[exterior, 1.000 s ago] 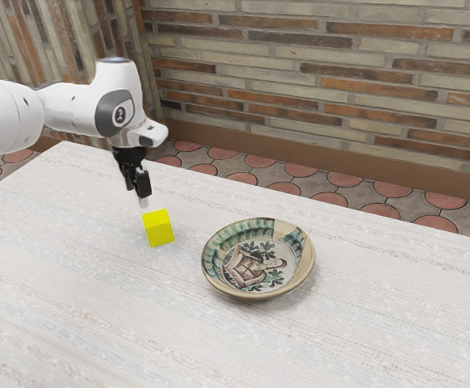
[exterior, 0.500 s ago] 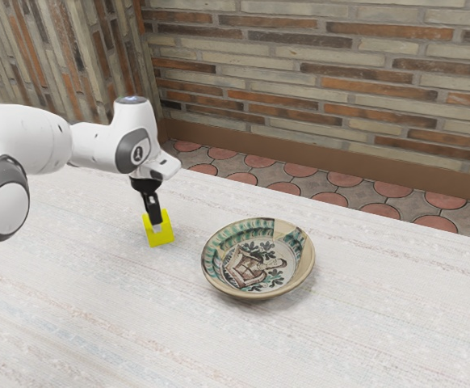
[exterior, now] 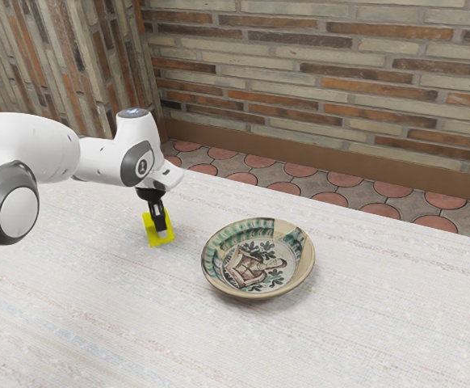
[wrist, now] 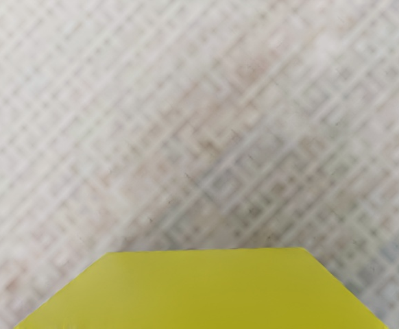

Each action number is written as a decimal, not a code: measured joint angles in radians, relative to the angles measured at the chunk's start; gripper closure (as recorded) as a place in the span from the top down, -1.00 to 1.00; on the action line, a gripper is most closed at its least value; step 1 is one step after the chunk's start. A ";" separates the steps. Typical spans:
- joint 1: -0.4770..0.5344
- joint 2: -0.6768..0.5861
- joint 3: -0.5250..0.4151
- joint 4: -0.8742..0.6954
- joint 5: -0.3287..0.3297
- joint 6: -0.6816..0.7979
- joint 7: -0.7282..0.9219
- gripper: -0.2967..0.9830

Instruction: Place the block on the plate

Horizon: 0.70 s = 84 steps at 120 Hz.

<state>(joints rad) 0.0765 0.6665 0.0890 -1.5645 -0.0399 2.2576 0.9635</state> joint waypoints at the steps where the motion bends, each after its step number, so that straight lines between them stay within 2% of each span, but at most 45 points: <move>1: 0.000 0.000 0.000 0.000 0.000 0.001 0.001 0.10; 16: -0.002 -0.013 0.000 -0.006 -0.001 0.007 0.011 0.09; 28: -0.020 -0.072 0.000 -0.036 -0.001 0.004 0.017 0.09; 59: -0.154 -0.270 0.000 -0.138 -0.002 -0.027 0.023 0.09; 84: -0.258 -0.309 0.000 -0.150 -0.016 -0.074 0.018 0.09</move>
<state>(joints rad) -0.1810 0.3579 0.0890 -1.7148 -0.0561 2.1833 0.9813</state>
